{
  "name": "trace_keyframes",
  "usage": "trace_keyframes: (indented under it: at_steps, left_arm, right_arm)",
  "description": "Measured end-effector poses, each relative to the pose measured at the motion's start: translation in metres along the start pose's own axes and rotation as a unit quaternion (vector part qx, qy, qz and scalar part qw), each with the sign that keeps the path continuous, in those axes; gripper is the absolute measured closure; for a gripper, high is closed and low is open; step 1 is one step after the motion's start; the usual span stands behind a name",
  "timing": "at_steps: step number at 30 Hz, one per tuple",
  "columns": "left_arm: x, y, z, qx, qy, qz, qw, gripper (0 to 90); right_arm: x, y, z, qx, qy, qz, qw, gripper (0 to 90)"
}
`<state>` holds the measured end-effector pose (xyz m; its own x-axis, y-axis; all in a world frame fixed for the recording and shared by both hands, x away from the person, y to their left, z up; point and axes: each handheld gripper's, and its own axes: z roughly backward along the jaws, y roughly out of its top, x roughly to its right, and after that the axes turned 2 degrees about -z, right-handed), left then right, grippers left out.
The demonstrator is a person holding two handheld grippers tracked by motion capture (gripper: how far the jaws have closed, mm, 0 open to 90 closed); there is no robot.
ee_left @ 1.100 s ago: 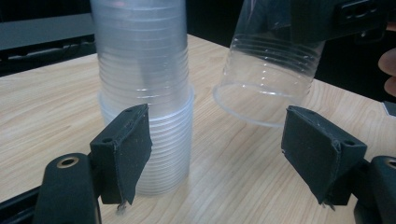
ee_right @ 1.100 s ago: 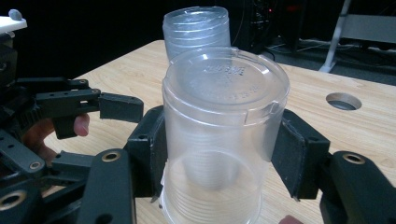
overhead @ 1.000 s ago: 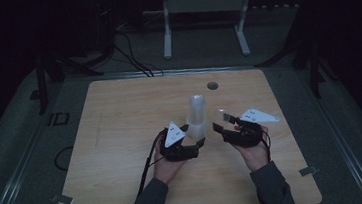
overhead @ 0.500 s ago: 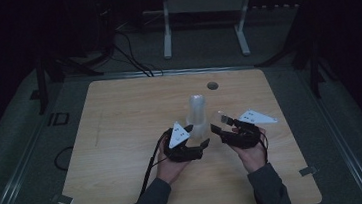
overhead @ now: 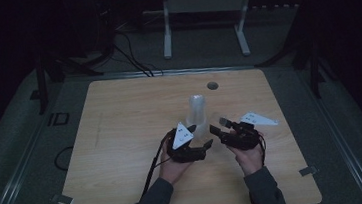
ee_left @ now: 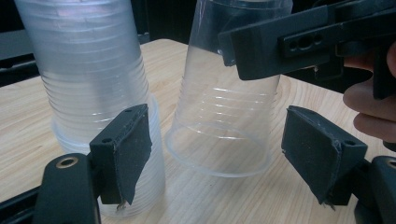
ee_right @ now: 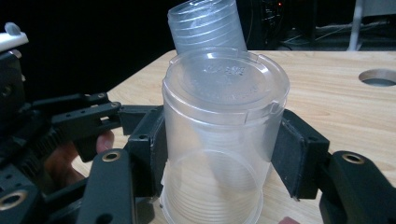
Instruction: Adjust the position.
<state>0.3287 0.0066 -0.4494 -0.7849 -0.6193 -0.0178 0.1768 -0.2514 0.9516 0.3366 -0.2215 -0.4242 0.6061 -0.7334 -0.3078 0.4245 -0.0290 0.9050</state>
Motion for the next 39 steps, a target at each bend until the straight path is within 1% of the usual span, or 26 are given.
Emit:
trace_keyframes:
  at_steps: [4, 8, 14, 17, 20, 24, 30, 34, 39]
  left_arm:
    - [0.001, 0.0, 0.0, 0.001, 0.001, -0.003, 1.0, 23.7]
    - [0.002, 0.001, -0.001, 0.003, 0.002, -0.004, 1.0, 23.7]
    - [0.002, 0.0, -0.002, 0.001, -0.001, -0.002, 1.0, 23.7]
    - [0.003, 0.0, -0.003, 0.001, -0.001, -0.004, 1.0, 23.7]
    - [0.004, -0.001, -0.005, 0.001, -0.003, -0.003, 1.0, 23.7]
    - [0.005, -0.002, -0.006, 0.001, -0.004, -0.004, 1.0, 23.7]
    - [0.006, -0.004, -0.009, -0.001, -0.004, -0.007, 1.0, 23.0]
    - [0.006, -0.005, -0.01, 0.0, 0.001, -0.004, 1.0, 22.9]
    - [0.007, -0.005, -0.011, 0.001, 0.004, -0.007, 1.0, 21.3]
  right_arm:
    - [0.0, -0.003, 0.0, 0.003, 0.002, -0.012, 0.9999, 42.0]
    - [0.001, -0.006, -0.002, 0.006, 0.008, -0.027, 0.9996, 42.0]
    - [0.004, -0.011, -0.003, 0.014, 0.021, -0.059, 0.9979, 42.0]
    - [0.005, -0.013, -0.003, 0.016, 0.024, -0.071, 0.9971, 42.0]
    - [0.005, -0.015, -0.004, 0.016, 0.027, -0.078, 0.9965, 42.0]
    - [0.005, -0.017, -0.004, 0.019, 0.037, -0.091, 0.995, 42.0]
    - [0.006, -0.02, -0.006, 0.021, 0.045, -0.102, 0.9935, 42.0]
    - [0.007, -0.022, -0.006, 0.024, 0.053, -0.113, 0.9919, 42.0]
    - [0.007, -0.022, -0.006, 0.027, 0.055, -0.118, 0.9911, 42.0]
